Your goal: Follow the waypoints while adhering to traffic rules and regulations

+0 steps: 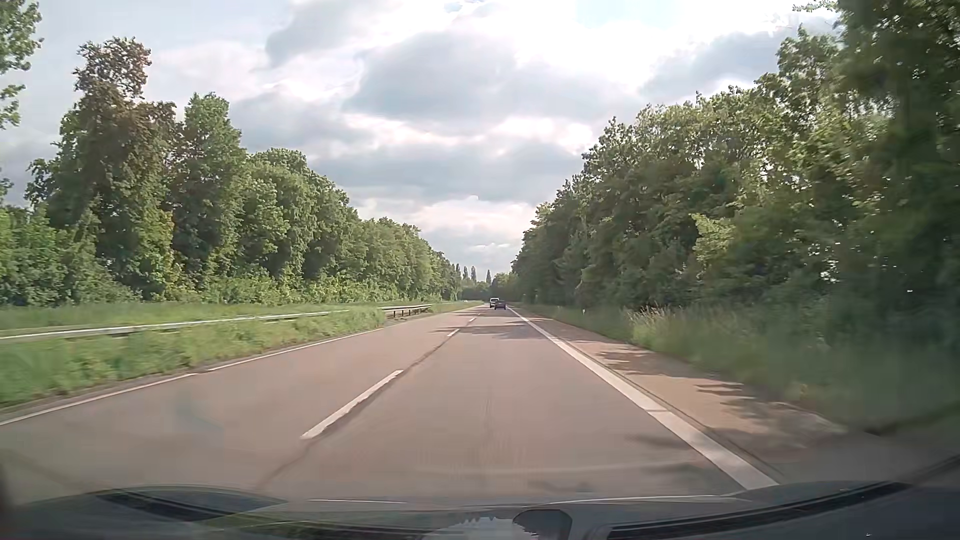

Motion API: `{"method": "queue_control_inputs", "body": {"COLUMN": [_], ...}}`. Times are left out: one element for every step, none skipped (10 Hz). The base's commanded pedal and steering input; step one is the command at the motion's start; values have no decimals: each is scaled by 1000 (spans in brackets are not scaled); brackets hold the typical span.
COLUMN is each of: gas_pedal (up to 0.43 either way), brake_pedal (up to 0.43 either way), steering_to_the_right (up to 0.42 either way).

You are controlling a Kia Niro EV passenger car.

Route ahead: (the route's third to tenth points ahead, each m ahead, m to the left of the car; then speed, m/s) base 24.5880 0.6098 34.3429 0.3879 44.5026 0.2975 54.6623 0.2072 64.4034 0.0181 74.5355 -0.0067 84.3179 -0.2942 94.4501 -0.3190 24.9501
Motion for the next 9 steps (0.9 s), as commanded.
{"method": "queue_control_inputs", "body": {"gas_pedal": [189, 189, 189, 189, 189, 189, 189, 189, 189], "brake_pedal": [0, 0, 0, 0, 0, 0, 0, 0, 0], "steering_to_the_right": [3, 3, 3, 3, 3, 3, 3, 3, 3]}}
